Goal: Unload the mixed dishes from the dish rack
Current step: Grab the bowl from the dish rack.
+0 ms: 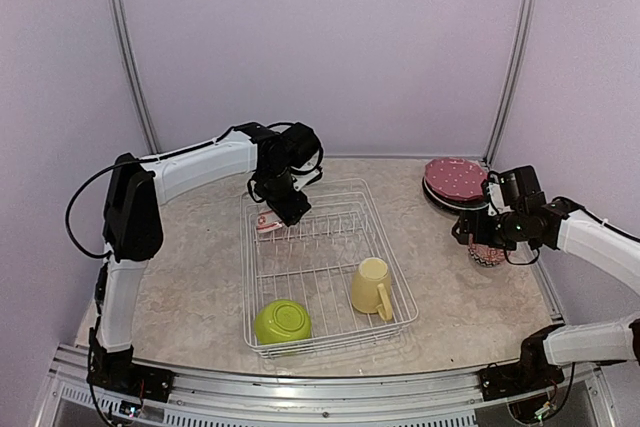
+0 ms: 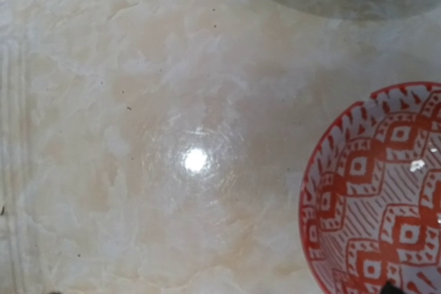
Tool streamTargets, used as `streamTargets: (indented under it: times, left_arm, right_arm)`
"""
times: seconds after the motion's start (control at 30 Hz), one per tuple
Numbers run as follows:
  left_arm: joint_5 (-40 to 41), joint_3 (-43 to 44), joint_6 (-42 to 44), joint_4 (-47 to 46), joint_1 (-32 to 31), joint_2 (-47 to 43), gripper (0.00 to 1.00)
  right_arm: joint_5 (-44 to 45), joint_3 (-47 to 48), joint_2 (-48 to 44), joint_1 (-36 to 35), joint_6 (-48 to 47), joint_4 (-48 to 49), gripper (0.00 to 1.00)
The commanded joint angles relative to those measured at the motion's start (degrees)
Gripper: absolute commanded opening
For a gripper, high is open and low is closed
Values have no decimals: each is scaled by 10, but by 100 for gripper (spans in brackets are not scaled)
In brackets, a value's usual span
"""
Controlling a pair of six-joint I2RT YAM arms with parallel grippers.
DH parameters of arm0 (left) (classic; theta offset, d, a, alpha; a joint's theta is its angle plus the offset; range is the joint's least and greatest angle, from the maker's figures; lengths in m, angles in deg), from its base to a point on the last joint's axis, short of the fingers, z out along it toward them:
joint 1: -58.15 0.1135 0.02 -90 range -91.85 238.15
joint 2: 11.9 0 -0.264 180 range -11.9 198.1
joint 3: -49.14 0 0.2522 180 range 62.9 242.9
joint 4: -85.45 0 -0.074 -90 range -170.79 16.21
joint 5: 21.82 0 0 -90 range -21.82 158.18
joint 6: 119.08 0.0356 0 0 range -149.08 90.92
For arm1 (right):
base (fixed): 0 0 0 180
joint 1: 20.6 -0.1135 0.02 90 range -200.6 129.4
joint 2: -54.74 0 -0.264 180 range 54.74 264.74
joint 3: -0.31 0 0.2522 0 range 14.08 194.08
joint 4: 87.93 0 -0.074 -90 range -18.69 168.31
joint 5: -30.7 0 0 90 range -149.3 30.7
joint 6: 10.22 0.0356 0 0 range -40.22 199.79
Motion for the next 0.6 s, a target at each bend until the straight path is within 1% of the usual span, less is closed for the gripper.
streamTargets:
  times: [0.0, 0.23, 0.33, 0.43, 0.57]
  left_arm:
    - [18, -5, -5, 2, 5, 4, 74]
    - [25, -13, -11, 3, 4, -25, 62]
    - [28, -16, -17, 8, 4, -32, 60]
    - [48, -24, -25, 2, 3, -43, 60]
    - [49, -23, -36, -6, 3, -67, 58]
  right_arm:
    - [0, 13, 0, -4, -1, -8, 97]
    - [0, 15, -1, -4, 3, -9, 97]
    - [-1, 15, -3, -3, 5, -9, 97]
    - [1, 18, -6, -4, 8, -13, 97]
    - [-3, 20, -12, -4, 16, -11, 97]
